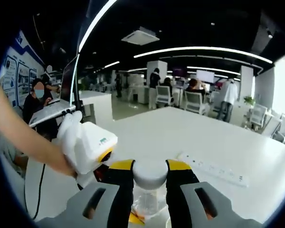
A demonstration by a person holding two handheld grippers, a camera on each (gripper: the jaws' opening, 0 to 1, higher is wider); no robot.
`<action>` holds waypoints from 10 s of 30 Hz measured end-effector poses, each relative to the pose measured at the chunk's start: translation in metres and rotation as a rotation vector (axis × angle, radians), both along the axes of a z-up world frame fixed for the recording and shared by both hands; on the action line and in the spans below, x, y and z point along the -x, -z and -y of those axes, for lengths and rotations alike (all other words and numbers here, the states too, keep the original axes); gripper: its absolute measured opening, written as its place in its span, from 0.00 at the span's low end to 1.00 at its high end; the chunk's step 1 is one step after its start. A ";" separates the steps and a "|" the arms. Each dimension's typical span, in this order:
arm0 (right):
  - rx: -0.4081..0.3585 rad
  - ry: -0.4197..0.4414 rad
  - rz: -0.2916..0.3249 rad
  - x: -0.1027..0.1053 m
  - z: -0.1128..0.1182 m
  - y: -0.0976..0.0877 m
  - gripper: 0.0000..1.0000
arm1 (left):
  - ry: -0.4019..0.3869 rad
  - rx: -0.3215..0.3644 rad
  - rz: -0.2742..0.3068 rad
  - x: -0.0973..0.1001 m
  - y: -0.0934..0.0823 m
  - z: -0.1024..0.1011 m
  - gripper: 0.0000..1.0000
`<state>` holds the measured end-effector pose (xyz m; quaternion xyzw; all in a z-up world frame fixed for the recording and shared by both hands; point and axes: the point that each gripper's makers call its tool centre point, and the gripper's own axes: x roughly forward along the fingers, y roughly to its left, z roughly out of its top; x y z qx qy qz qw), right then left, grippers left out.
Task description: Arrange the tabletop items into an orderly group along one side of the table until the central work area is clear of visible clutter.
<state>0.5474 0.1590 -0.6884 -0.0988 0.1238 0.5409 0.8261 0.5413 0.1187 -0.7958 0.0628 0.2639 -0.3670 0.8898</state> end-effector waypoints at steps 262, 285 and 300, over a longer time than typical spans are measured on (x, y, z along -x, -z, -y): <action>0.279 -0.032 -0.626 0.053 0.211 0.140 0.08 | -0.796 0.201 -0.511 0.170 0.034 0.037 0.13; 0.239 -0.033 -0.594 0.051 0.211 0.121 0.00 | -0.777 0.165 -0.468 0.166 0.022 0.039 0.00; 0.203 -0.023 -0.594 0.054 0.211 0.105 0.00 | -0.768 0.135 -0.422 0.165 0.004 0.030 0.00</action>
